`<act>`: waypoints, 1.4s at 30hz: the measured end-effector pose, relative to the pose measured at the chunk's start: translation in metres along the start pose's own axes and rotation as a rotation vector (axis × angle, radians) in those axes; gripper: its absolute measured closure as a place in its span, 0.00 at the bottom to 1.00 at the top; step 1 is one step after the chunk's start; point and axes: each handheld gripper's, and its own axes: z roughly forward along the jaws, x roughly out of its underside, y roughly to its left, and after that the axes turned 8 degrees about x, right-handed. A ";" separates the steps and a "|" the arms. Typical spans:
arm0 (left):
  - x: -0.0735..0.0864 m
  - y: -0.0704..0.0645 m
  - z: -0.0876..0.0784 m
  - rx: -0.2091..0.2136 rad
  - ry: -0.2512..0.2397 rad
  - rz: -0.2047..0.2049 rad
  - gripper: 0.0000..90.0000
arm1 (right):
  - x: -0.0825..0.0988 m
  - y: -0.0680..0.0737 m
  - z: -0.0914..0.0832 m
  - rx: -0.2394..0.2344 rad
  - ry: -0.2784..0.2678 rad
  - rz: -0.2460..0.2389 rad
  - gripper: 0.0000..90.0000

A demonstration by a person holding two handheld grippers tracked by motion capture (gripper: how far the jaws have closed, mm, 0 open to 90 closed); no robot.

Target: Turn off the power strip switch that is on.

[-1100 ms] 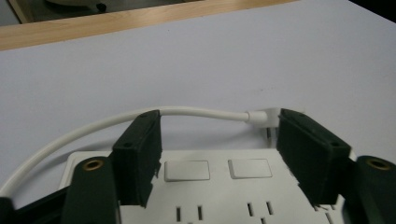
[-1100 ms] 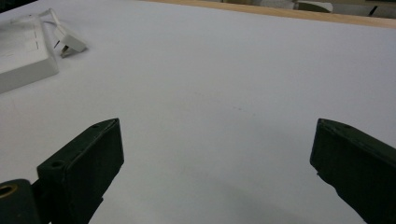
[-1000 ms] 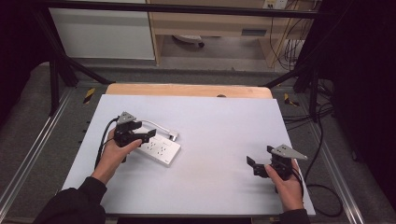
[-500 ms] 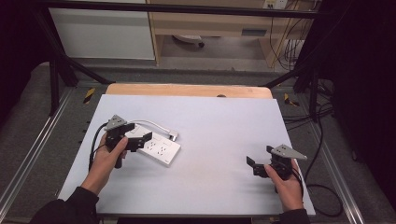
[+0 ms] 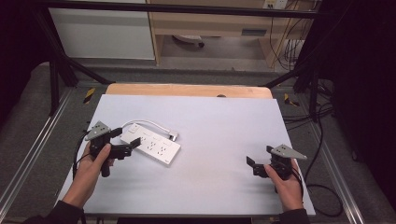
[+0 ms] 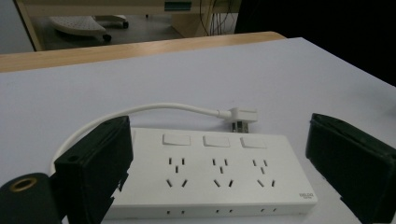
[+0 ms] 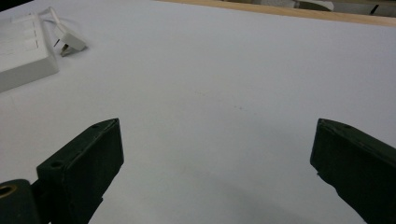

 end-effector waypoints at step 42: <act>0.061 -0.013 -0.054 -0.030 0.038 -0.028 0.08 | 0.000 0.000 0.002 0.006 0.007 -0.002 0.03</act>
